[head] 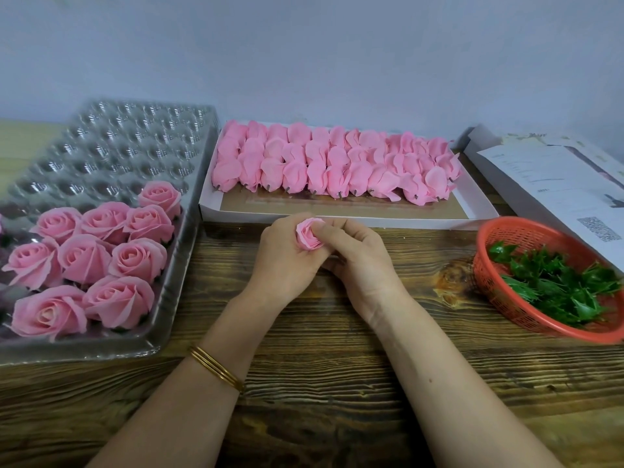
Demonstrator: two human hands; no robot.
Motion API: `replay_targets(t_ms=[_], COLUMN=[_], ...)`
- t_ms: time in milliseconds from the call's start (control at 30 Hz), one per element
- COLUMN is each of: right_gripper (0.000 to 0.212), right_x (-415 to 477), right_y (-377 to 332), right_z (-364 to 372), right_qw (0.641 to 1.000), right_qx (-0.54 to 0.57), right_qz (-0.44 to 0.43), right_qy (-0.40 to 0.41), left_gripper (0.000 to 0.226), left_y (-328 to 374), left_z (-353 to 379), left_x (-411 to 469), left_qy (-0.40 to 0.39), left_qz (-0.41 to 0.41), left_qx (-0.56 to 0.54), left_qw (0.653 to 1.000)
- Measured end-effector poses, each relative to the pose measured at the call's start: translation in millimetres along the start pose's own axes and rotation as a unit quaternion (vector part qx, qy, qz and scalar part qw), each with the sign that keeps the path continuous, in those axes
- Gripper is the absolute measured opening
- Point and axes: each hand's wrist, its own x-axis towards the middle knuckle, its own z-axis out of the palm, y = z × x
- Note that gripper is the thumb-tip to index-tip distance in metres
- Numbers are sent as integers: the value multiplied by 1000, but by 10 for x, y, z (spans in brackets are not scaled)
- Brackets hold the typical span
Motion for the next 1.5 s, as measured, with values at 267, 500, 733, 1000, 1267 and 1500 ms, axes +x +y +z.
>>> replay_targets(t_ms=[267,500,733,1000,1267,1500], right_gripper=[25,26,39,30,34,44], right_x=[-3,0,16,28,49,2], right_y=[-7,20,29,44,32,120], right_z=[5,-15,-18,-4,-6,42], right_qw=[1000,1000,999,1000,1000,989], right_qx=[-12,-9,-27,-15,29,-122], right_qz=[0,-2,-5,-7,-10,-89], right_qy=[3,13,17,14,3,-10], left_gripper=[12,30,33,12,23,20], left_y=[-24,-14,-9,12,16,83], left_z=[-1,7,-1,-22,-7,43], left_x=[11,-6,-14,-6,32,30], left_qy=[-3,-2,-7,-26,43,63], left_qz=[7,20,16,-8,-91,-157], left_qx=[10,14,14,-12,-218,-339], left_qw=[1000,1000,1000,1000,971,925])
